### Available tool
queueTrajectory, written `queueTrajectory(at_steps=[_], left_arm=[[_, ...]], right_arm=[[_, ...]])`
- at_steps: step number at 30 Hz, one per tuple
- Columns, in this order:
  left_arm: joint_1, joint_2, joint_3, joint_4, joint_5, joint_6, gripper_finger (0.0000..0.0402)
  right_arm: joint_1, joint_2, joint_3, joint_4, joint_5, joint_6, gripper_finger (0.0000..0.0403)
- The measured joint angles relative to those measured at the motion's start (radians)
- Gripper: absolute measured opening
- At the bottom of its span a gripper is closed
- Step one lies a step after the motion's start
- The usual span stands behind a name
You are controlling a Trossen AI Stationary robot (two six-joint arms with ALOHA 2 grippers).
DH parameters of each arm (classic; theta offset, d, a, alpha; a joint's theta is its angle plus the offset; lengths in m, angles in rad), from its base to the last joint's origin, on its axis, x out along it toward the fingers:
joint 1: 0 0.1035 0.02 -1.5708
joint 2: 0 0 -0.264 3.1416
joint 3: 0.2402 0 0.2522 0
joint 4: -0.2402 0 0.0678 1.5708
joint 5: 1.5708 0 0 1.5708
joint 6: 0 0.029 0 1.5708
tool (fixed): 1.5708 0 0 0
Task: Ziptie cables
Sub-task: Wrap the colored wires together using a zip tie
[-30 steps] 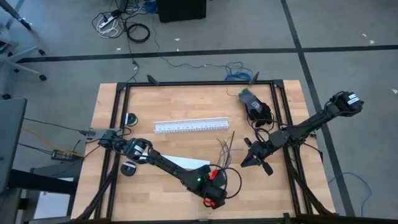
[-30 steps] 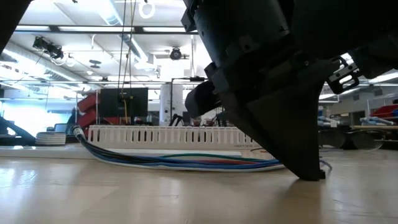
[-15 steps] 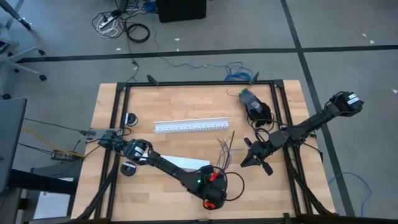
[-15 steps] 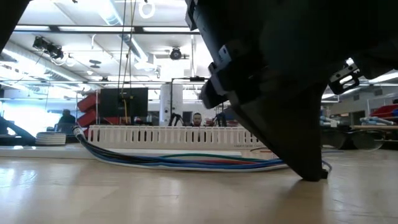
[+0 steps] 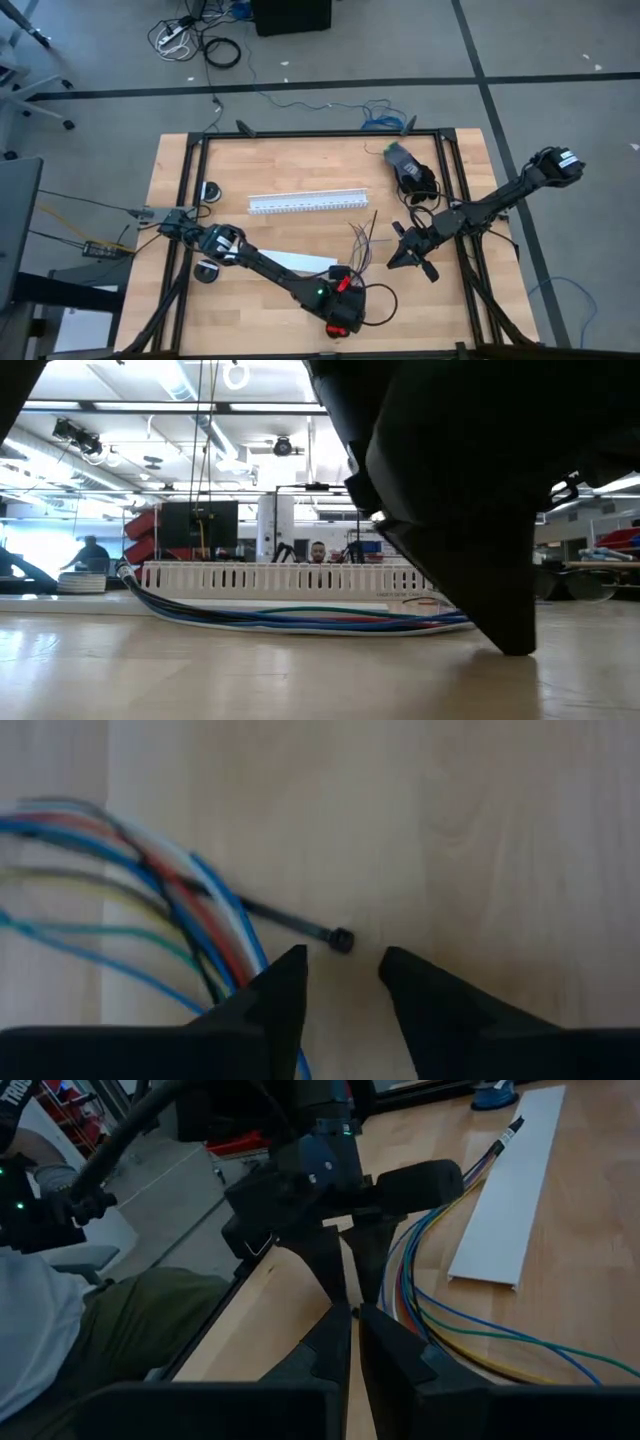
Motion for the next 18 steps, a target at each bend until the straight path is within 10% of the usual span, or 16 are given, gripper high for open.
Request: queueTrajectory(at_steps=[18], left_arm=[[0.039, -0.003, 0.001, 0.012, 0.076, 0.141, 0.0135]], right_arm=[[0.0, 0.0, 0.0, -0.001, 0.0, -0.01, 0.0022]])
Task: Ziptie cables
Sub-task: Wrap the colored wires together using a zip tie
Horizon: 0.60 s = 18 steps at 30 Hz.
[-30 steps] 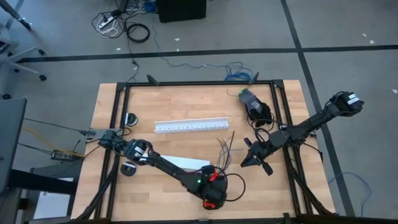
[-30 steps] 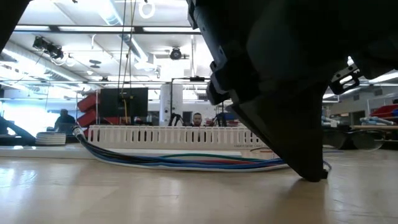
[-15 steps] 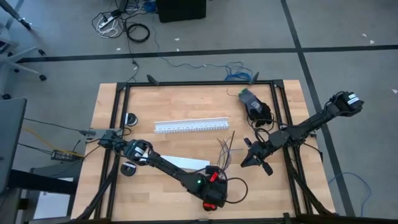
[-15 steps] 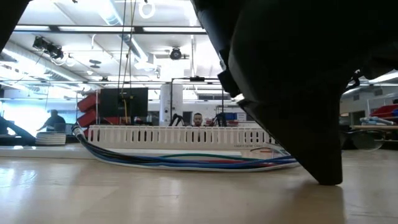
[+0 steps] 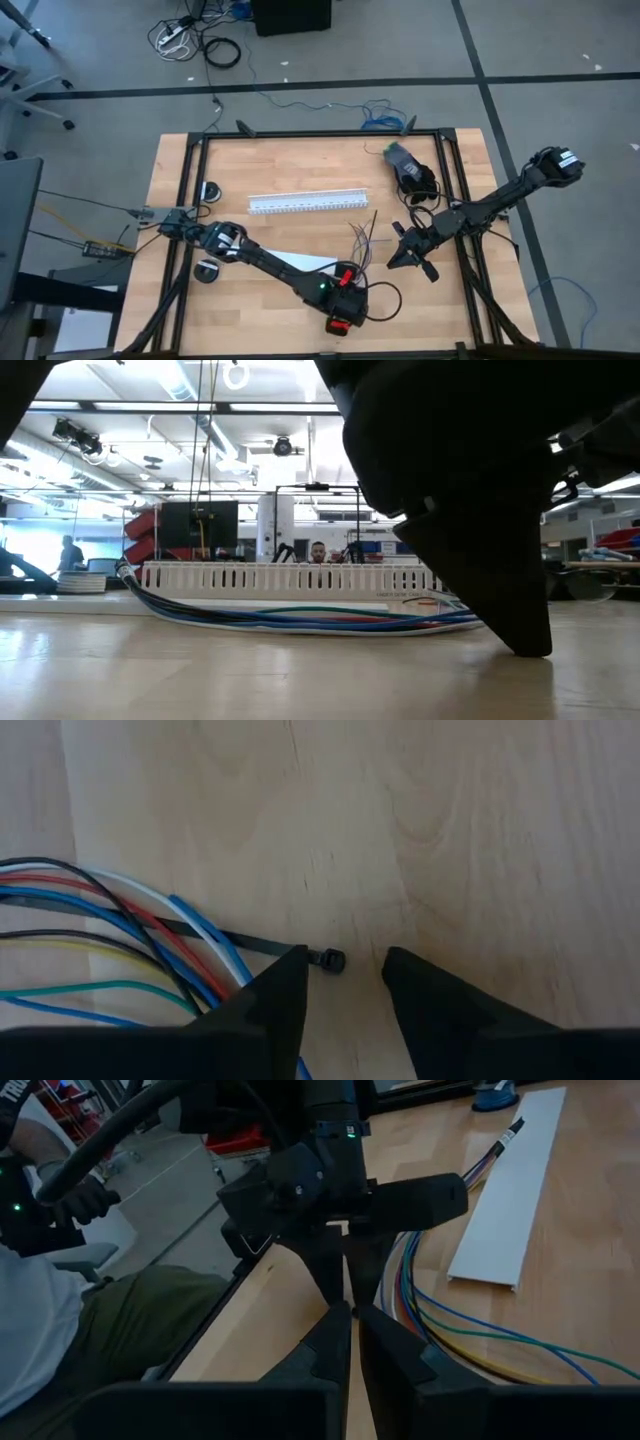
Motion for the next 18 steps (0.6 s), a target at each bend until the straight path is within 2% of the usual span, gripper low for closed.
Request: queueTrajectory(at_steps=[6, 18], left_arm=[[0.004, 0.0, 0.001, 0.001, 0.026, 0.04, 0.0128], [0.005, 0.0, 0.001, 0.001, 0.043, 0.042, 0.0076]], right_arm=[[0.0, 0.0, 0.0, -0.002, 0.0, -0.014, 0.0022], [0.0, 0.0, 0.0, -0.006, 0.0, -0.018, 0.0022]])
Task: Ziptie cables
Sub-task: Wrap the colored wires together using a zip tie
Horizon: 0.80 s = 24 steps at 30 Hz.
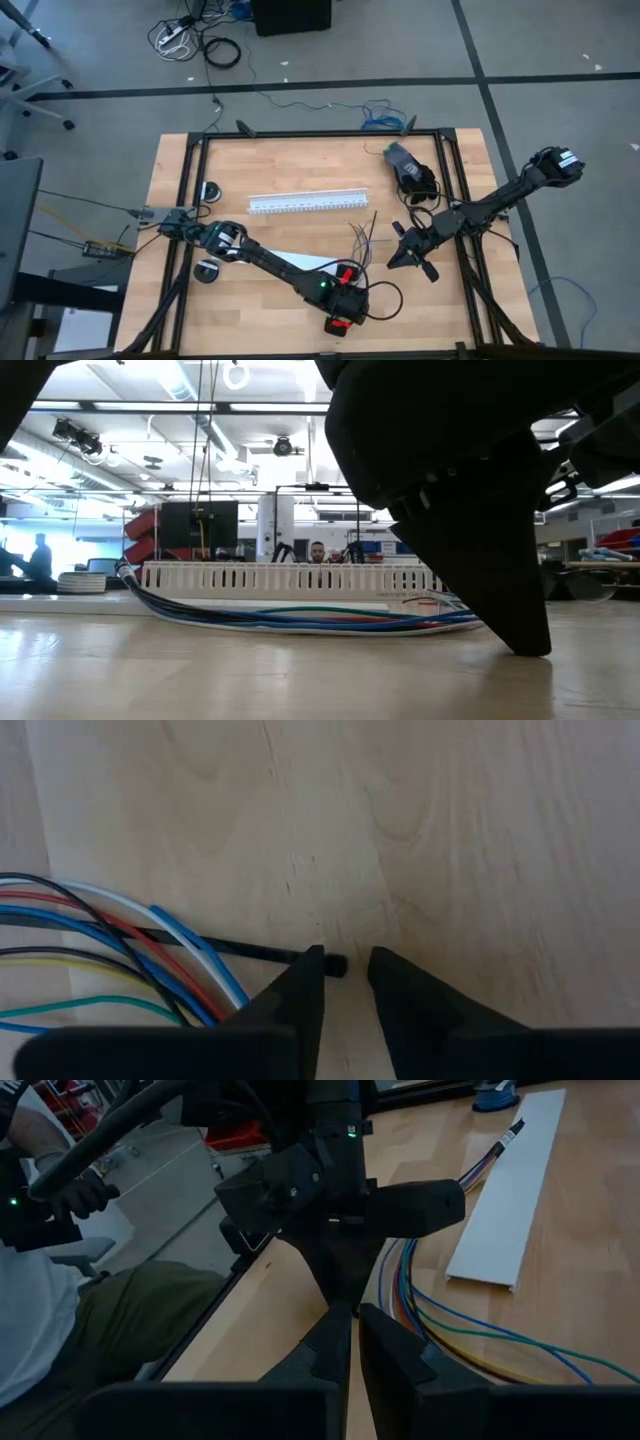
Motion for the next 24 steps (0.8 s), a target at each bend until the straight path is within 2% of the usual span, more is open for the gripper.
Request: queueTrajectory(at_steps=[17, 24], left_arm=[[0.008, 0.0, 0.0, -0.001, -0.001, 0.0, 0.0044], [0.009, -0.001, 0.0, 0.0, -0.008, -0.001, 0.0018]], right_arm=[[0.0, 0.0, 0.0, 0.0, 0.001, 0.001, 0.0022], [0.0, 0.0, 0.0, 0.0, 0.001, 0.001, 0.0022]])
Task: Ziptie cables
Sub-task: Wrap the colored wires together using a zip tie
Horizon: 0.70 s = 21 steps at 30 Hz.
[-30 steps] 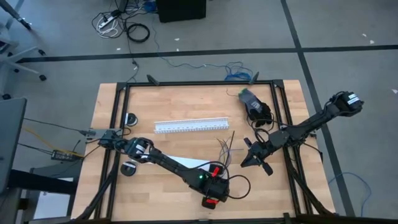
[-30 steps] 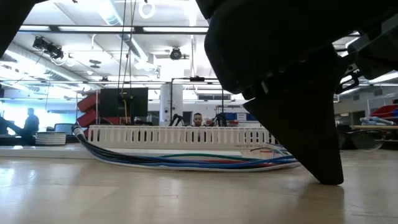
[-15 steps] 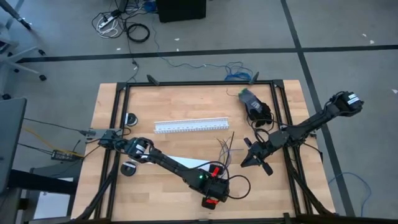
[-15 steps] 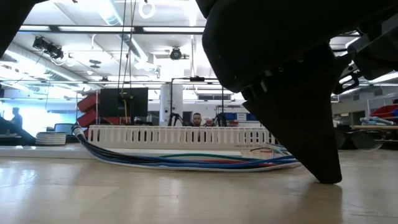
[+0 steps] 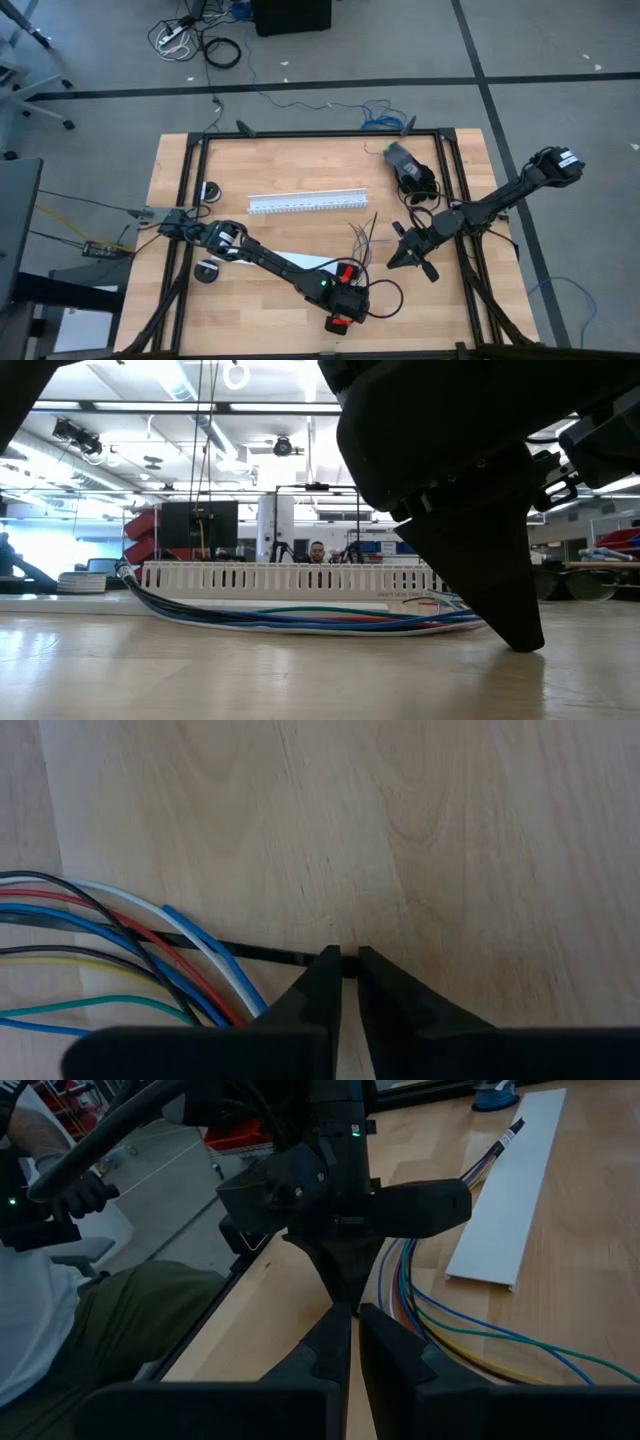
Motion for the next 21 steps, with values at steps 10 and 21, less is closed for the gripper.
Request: queueTrajectory(at_steps=[10, 21], left_arm=[[0.001, -0.001, 0.001, 0.003, -0.006, 0.0, 0.0], [-0.007, -0.001, 0.002, -0.013, -0.005, -0.022, 0.0]], right_arm=[[0.0, 0.0, 0.0, -0.001, 0.0, 0.0, 0.0022], [0.0, 0.0, 0.0, -0.001, 0.0, 0.0, 0.0022]])
